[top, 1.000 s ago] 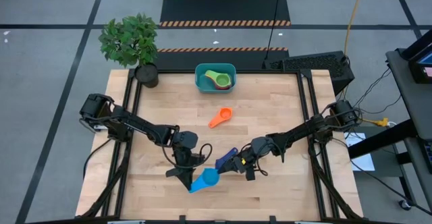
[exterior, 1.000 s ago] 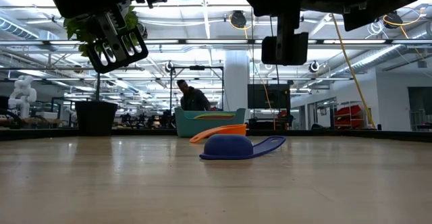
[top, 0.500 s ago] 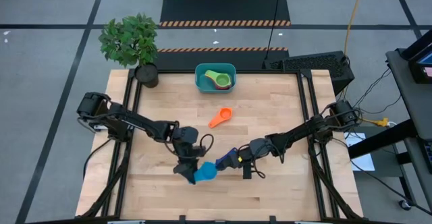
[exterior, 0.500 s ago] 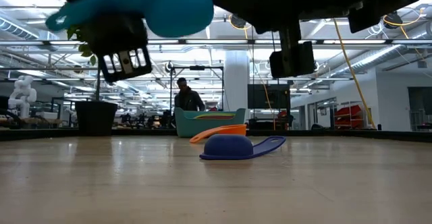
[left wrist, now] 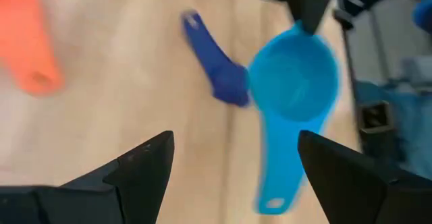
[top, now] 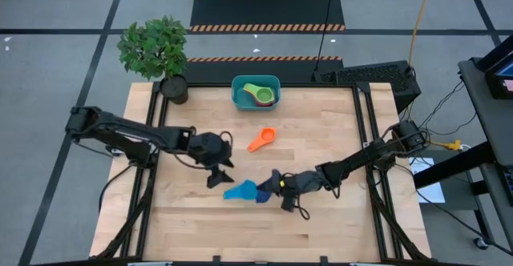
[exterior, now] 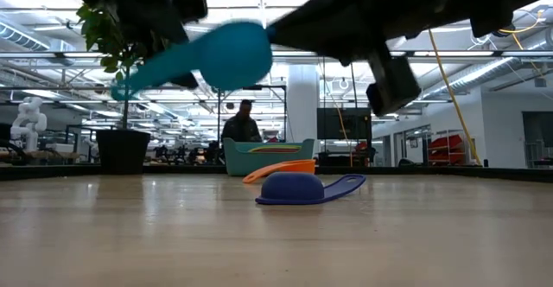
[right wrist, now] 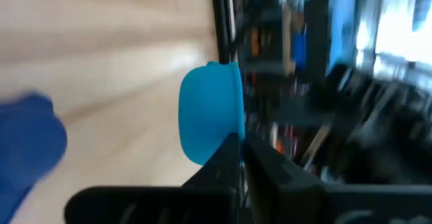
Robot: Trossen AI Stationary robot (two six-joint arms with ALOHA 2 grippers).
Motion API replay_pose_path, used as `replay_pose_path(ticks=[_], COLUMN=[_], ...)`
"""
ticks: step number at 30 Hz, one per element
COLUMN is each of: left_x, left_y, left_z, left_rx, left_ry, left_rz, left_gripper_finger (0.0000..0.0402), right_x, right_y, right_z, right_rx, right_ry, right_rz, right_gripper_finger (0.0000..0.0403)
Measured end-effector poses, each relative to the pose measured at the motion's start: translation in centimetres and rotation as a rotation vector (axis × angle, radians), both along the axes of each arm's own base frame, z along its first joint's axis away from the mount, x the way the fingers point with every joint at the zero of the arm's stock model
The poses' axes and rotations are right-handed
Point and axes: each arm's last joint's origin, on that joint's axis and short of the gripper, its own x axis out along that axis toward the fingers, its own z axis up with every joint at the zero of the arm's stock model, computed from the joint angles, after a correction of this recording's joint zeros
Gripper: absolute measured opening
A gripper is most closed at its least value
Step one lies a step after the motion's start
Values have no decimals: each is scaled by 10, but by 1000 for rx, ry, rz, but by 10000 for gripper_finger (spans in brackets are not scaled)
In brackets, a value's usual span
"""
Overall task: Nest measuring cups in basket
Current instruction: Stack the light blue measuring cup on top of the green measuring cup in the blue bin
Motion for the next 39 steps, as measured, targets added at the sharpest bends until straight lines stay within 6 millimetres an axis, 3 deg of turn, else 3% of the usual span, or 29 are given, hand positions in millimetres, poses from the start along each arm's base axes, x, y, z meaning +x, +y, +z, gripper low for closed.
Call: replay_pose_path(ticks=[7,15,25,34,39], left_x=[-20,-16,-8,-18,-22], left_y=[8,10,13,15,15], left_z=[26,18,4,-43,-53], left_rx=[276,507,612,530,503], left_ry=[-114,-78,-44,-169,-239], left_rz=[192,312,454,506,467], left_gripper_finger=[319,319,319,319,319], right_x=[6,13,8,1,-3], right_y=[-35,-100,-178,-217,-233], right_z=[-1,8,5,4,4], right_rx=[-24,-158,-157,-1,32], right_ry=[-14,-76,-25,-60,-65], right_rz=[-410,-751,-875,-828,-808], right_gripper_finger=[0,0,0,0,0])
